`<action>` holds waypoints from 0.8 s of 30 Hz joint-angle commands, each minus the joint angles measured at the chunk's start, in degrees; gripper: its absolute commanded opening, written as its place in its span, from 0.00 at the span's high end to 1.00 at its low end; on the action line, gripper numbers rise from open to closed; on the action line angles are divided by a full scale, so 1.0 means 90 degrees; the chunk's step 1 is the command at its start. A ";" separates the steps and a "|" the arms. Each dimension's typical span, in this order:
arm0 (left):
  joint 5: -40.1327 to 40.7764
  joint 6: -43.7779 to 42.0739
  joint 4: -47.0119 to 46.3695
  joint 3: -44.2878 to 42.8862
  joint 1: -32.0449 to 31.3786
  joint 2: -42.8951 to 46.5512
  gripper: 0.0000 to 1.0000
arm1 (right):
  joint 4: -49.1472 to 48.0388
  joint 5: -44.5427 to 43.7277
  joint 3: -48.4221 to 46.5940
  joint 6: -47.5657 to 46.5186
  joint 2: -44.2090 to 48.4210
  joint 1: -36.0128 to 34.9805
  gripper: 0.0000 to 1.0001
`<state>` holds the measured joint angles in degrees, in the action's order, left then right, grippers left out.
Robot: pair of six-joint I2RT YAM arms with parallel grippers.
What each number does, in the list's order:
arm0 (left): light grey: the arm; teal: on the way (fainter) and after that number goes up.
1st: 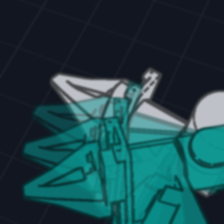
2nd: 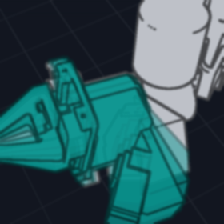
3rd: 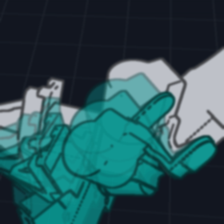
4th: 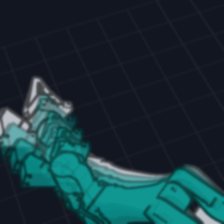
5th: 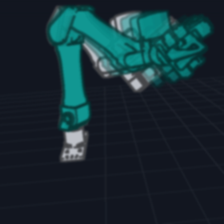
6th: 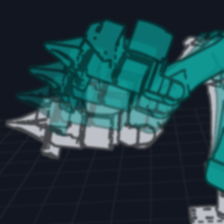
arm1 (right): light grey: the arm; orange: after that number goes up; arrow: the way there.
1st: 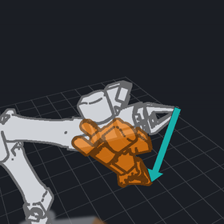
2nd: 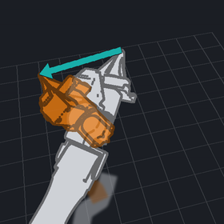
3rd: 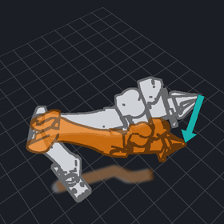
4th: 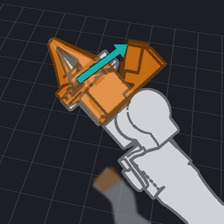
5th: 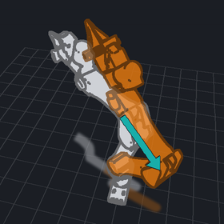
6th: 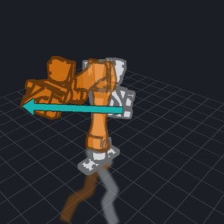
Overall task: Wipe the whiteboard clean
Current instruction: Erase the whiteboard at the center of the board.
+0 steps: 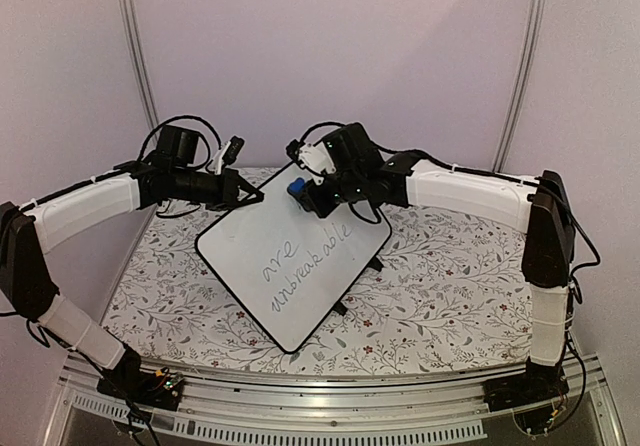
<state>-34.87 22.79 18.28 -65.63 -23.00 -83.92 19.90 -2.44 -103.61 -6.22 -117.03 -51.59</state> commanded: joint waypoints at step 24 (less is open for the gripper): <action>-0.0046 -0.0512 -0.0271 0.0060 -0.0032 0.0019 1.00 | -0.0001 0.0046 0.1275 0.0174 0.0452 -0.0020 0.81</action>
<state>-34.89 22.81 18.31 -65.60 -22.94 -83.92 17.52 -2.39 -94.65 -5.26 -113.34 -51.64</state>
